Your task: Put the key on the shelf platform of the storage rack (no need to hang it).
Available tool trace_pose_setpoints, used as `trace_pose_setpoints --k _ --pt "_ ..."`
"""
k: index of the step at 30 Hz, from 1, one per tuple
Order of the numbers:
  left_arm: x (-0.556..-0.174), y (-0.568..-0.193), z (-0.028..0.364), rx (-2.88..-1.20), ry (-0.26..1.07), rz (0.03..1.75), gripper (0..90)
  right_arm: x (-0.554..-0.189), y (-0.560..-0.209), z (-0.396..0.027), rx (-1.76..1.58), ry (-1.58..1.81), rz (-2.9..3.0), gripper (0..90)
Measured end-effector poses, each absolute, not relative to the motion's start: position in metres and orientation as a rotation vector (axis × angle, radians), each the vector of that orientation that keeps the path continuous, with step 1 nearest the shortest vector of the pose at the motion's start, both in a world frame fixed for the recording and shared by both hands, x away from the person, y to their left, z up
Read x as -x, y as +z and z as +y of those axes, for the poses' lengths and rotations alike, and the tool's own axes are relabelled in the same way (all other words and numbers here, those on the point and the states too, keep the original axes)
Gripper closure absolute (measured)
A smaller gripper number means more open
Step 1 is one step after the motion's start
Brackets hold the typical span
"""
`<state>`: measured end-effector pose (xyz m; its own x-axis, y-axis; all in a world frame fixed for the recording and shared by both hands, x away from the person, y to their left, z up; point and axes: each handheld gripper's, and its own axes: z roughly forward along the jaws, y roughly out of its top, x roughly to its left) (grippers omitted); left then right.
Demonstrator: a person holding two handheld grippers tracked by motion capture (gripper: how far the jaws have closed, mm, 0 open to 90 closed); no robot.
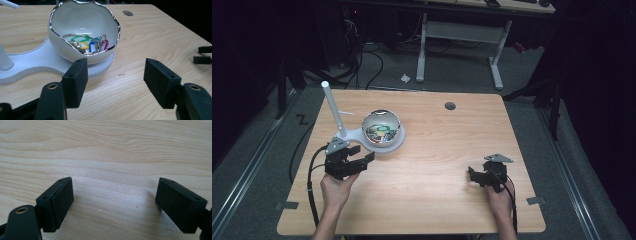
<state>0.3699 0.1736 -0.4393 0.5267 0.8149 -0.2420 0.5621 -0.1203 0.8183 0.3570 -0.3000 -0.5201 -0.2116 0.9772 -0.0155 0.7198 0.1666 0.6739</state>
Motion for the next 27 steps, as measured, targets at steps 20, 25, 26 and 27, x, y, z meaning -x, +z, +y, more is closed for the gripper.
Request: trace_pose_setpoints --k 20,25,26,27 --pt "-0.366 -0.457 0.165 -1.815 0.307 1.152 35.8 -0.357 -0.520 -0.300 -1.602 0.761 1.999 15.0" --pt "-0.367 -0.464 0.160 -1.823 0.291 1.158 35.2 -0.357 -0.520 -0.300 -1.602 0.761 1.999 15.0" --pt "-0.367 -0.466 0.159 -1.828 0.291 1.159 35.1 -0.357 -0.520 -0.300 -1.603 0.760 1.998 15.0" --pt "-0.368 -0.467 0.159 -1.834 0.290 1.160 35.0 -0.357 -0.520 -0.300 -1.603 0.761 1.998 15.0"
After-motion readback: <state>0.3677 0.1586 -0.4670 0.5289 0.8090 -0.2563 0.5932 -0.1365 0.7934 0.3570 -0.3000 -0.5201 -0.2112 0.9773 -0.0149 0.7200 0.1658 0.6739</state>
